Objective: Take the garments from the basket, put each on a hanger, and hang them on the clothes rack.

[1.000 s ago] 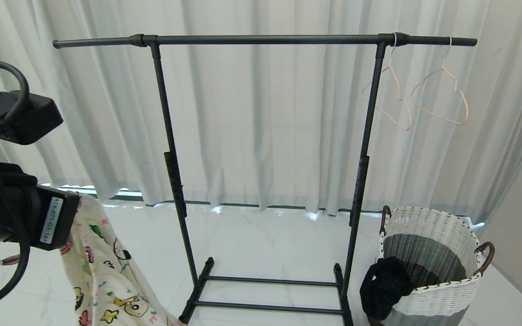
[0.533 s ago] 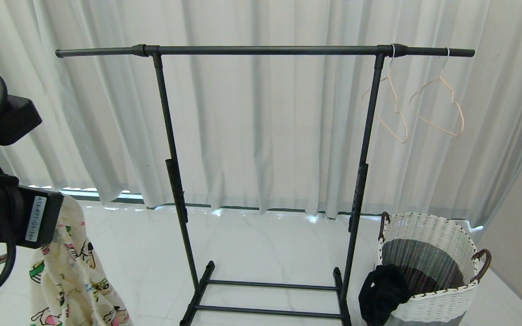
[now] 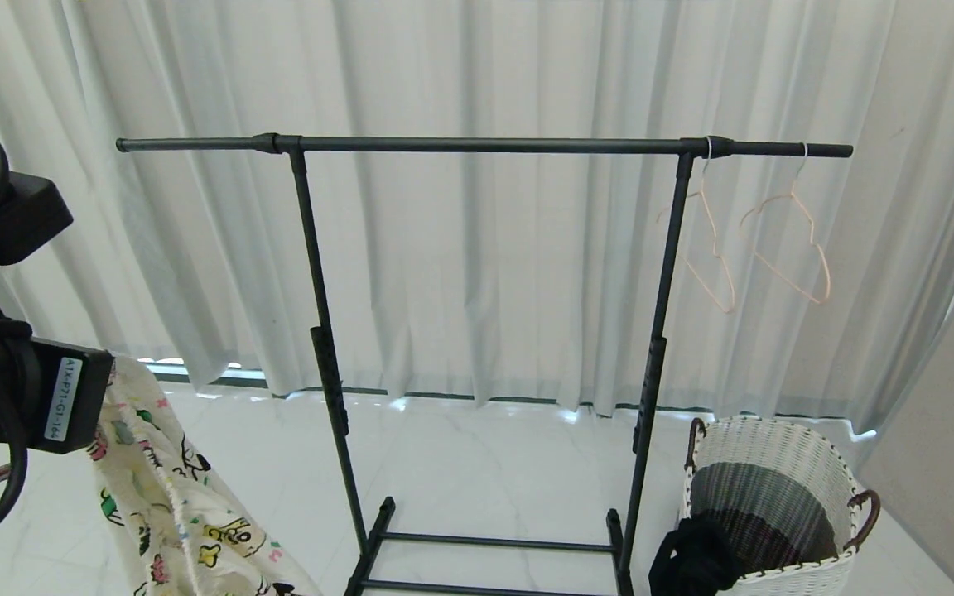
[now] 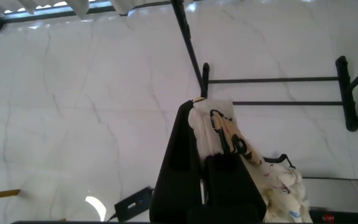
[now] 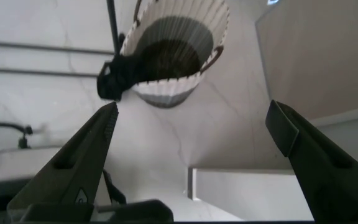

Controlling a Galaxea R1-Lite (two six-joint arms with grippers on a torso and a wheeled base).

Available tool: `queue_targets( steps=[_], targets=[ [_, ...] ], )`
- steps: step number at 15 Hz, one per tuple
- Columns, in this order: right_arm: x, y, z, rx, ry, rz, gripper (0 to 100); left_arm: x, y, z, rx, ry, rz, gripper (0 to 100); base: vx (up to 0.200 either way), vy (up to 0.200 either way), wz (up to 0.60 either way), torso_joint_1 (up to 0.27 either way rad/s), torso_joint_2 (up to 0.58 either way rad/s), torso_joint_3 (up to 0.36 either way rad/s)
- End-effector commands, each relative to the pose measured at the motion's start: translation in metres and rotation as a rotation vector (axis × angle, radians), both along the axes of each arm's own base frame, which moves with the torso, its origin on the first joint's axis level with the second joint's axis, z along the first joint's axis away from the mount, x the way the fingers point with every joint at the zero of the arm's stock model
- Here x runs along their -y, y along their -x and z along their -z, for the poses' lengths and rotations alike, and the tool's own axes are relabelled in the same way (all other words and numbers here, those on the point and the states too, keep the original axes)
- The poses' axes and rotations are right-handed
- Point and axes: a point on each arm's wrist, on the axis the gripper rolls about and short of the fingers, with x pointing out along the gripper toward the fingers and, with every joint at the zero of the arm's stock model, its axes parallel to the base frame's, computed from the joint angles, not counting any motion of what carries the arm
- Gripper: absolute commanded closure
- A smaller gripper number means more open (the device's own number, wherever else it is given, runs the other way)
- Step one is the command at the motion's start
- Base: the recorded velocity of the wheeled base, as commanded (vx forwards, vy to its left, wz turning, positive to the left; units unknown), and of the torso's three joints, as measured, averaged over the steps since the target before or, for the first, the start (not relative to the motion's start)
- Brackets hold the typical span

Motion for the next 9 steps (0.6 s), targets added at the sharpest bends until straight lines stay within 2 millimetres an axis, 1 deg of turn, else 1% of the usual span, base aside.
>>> queue_targets(
  steps=[1, 6, 9],
  targets=[
    [0.001, -0.008, 0.001, -0.003, 0.0, 0.016, 0, 0.0, 0.0, 0.0, 0.0, 0.0, -0.001, 100, 0.0, 0.0, 0.0, 0.207, -0.48, -0.276],
    [0.001, -0.02, 0.0, 0.026, -0.006, 0.038, 0, 0.0, 0.0, -0.001, 0.003, 0.001, -0.001, 100, 0.0, 0.0, 0.0, 0.215, -0.49, -0.275],
    [0.004, -0.022, 0.002, 0.017, -0.004, 0.058, 0, -0.001, 0.002, -0.001, 0.006, 0.001, 0.002, 100, 0.0, 0.0, 0.0, 0.238, -0.51, -0.282]
  ],
)
